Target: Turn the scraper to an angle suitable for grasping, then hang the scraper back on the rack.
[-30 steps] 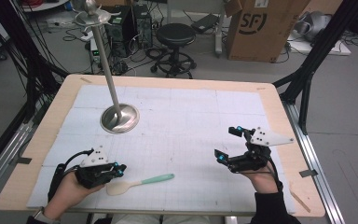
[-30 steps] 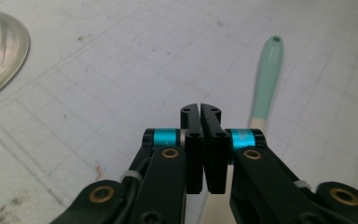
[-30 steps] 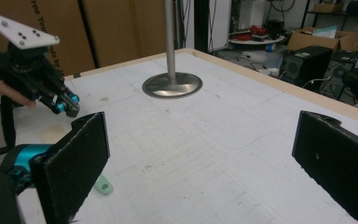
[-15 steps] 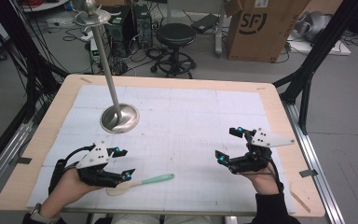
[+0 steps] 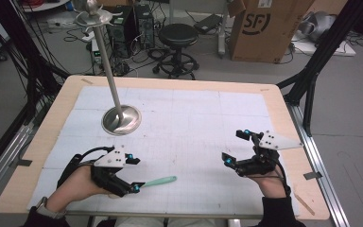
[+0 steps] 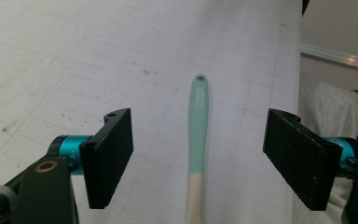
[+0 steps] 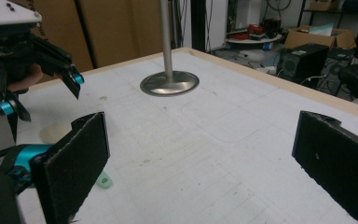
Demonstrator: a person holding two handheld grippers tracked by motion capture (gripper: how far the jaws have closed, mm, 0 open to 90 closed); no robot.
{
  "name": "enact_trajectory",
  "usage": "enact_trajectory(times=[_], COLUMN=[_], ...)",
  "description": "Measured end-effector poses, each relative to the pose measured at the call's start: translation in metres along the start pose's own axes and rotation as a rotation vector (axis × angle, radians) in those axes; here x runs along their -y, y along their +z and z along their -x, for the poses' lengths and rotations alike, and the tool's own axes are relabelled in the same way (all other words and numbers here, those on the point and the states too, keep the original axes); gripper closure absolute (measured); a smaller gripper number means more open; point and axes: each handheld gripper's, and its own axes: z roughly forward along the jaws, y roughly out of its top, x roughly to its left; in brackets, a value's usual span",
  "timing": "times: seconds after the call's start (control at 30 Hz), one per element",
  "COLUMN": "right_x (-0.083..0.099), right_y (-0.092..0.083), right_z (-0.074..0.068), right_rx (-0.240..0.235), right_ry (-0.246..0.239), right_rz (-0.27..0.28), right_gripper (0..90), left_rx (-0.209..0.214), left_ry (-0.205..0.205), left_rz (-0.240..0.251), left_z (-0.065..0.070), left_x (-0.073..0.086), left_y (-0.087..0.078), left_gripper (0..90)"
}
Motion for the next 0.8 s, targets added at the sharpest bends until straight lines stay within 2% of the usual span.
enact_trajectory(times=[0.07, 0.23, 0.3, 0.37, 0.43, 0.47, 0.57, 0.6, 0.63, 0.67, 0.73, 0.8], right_x=[-0.001, -0.002, -0.002, -0.002, -0.003, -0.003, -0.004, -0.004, -0.003, -0.003, -0.002, -0.002], right_y=[-0.002, -0.002, -0.002, -0.001, -0.001, -0.002, -0.002, -0.002, -0.002, -0.002, -0.001, -0.001], right_z=[0.000, -0.001, -0.001, -0.001, -0.002, -0.002, -0.002, -0.001, -0.001, -0.001, 0.000, 0.000], right_rx=[0.001, -0.007, -0.006, -0.007, -0.008, -0.011, -0.009, -0.010, -0.008, -0.009, -0.007, -0.006], right_ry=[0.000, -0.005, -0.002, -0.003, -0.005, -0.007, -0.009, -0.006, -0.007, -0.001, -0.002, -0.002], right_rz=[0.002, 0.004, 0.004, 0.005, 0.003, 0.006, 0.015, 0.012, 0.011, 0.007, 0.007, 0.006], right_gripper=[2.7, 2.7, 2.7, 2.7, 2.7, 2.7, 2.7, 2.7, 2.7, 2.7, 2.7, 2.7], left_rx=[0.017, 0.064, 0.057, 0.052, 0.054, 0.054, 0.044, 0.039, 0.033, 0.041, 0.045, 0.052], left_ry=[-0.007, 0.011, 0.006, 0.025, 0.014, 0.014, 0.021, 0.029, 0.056, 0.082, 0.087, 0.084], left_rz=[-0.042, -0.143, -0.188, -0.229, -0.290, -0.290, -0.334, -0.350, -0.359, -0.397, -0.412, -0.462], left_z=[-0.002, -0.006, -0.008, -0.010, -0.014, -0.014, -0.016, -0.015, -0.014, -0.012, -0.011, -0.010], left_x=[-0.006, -0.020, -0.024, -0.025, -0.025, -0.025, -0.025, -0.025, -0.024, -0.025, -0.025, -0.027], left_y=[0.005, 0.017, 0.024, 0.031, 0.041, 0.041, 0.047, 0.049, 0.050, 0.053, 0.054, 0.055], left_gripper=[24.8, 26.6, 30.5, 31.9, 33.7, 35.5, 41.4, 45.2, 45.8, 49.9, 54.0, 56.7])
